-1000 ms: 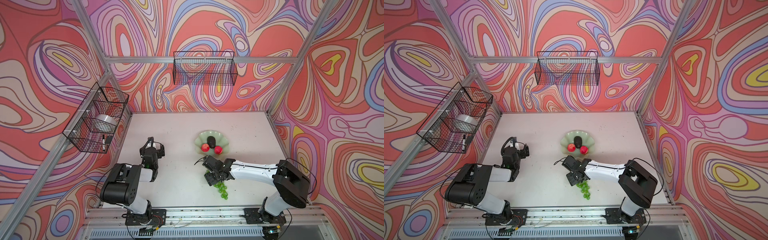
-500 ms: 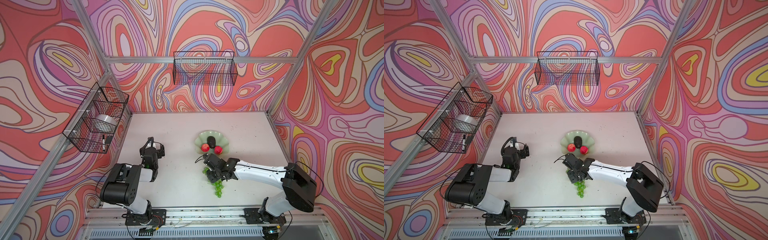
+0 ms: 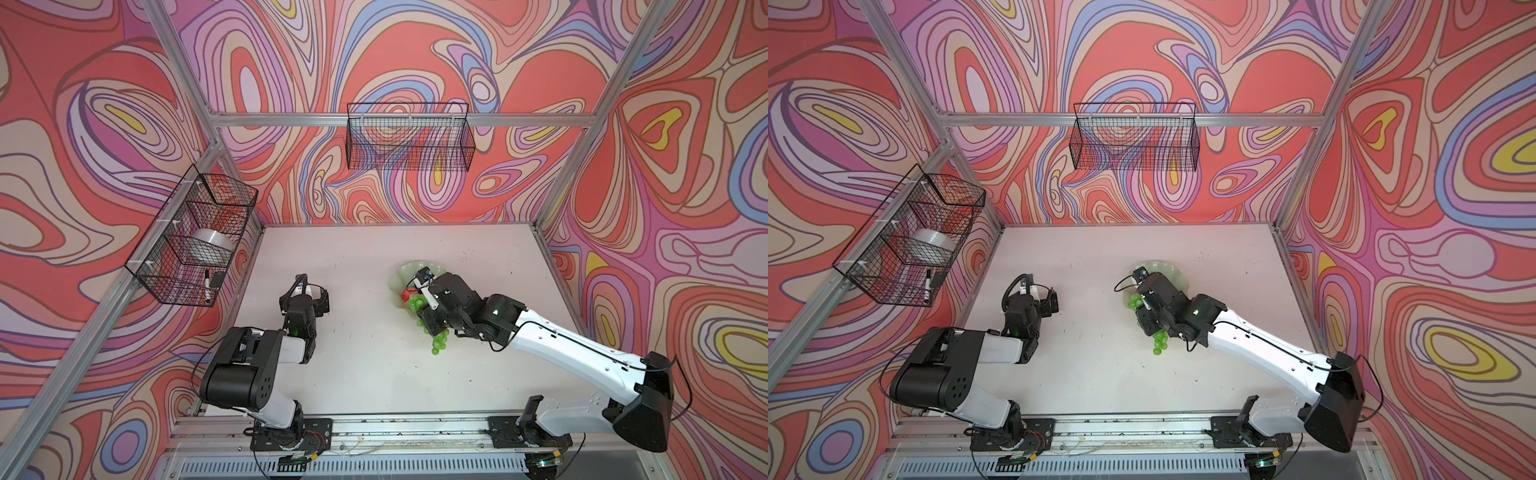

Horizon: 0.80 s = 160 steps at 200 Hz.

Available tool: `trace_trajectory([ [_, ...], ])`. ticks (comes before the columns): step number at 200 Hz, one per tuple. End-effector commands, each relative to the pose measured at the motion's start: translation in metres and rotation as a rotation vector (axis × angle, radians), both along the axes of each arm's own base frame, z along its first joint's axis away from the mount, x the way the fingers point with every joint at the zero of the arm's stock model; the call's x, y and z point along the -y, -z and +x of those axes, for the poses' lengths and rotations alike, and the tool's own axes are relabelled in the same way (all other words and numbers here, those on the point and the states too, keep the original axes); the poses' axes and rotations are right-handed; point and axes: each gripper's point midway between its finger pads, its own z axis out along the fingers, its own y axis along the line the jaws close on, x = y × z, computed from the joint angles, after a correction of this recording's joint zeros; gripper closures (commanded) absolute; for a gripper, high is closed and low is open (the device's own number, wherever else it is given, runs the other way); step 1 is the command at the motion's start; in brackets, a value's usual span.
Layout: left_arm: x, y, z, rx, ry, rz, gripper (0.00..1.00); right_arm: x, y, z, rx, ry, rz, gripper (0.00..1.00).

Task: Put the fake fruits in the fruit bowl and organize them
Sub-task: 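Carry the grapes with the right gripper into the bowl and release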

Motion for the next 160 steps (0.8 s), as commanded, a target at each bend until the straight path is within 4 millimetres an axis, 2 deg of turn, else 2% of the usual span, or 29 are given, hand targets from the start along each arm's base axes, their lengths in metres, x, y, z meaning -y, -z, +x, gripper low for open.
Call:
trace_trajectory([
  [1,-0.003,-0.005,0.003,0.015,-0.005,0.007,0.0,0.014,-0.008,0.039,0.105,-0.007,-0.09,0.6],
  [26,-0.003,-0.005,0.003,0.014,-0.004,0.007,0.0,0.023,-0.01,0.081,0.143,0.011,-0.119,0.59],
  [62,-0.003,-0.005,0.003,0.014,-0.005,0.007,0.0,0.012,0.006,0.116,0.171,-0.036,-0.178,0.59],
  [94,-0.003,-0.005,0.003,0.014,-0.004,0.007,0.0,-0.006,0.027,0.127,0.179,-0.125,-0.189,0.59],
  [127,-0.003,-0.005,0.003,0.012,-0.004,0.008,0.0,-0.016,0.052,0.134,0.175,-0.177,-0.205,0.58],
  [145,-0.003,-0.005,0.003,0.014,-0.003,0.007,0.0,-0.021,0.062,0.134,0.161,-0.203,-0.204,0.57],
  [155,-0.003,-0.005,0.003,0.013,-0.003,0.007,0.0,-0.022,0.061,0.134,0.162,-0.208,-0.199,0.57],
  [157,-0.003,-0.005,0.003,0.014,-0.003,0.008,0.0,-0.023,0.071,0.135,0.145,-0.211,-0.208,0.56],
  [160,-0.003,-0.005,0.003,0.014,-0.004,0.007,0.0,-0.023,0.075,0.135,0.138,-0.213,-0.212,0.56],
])
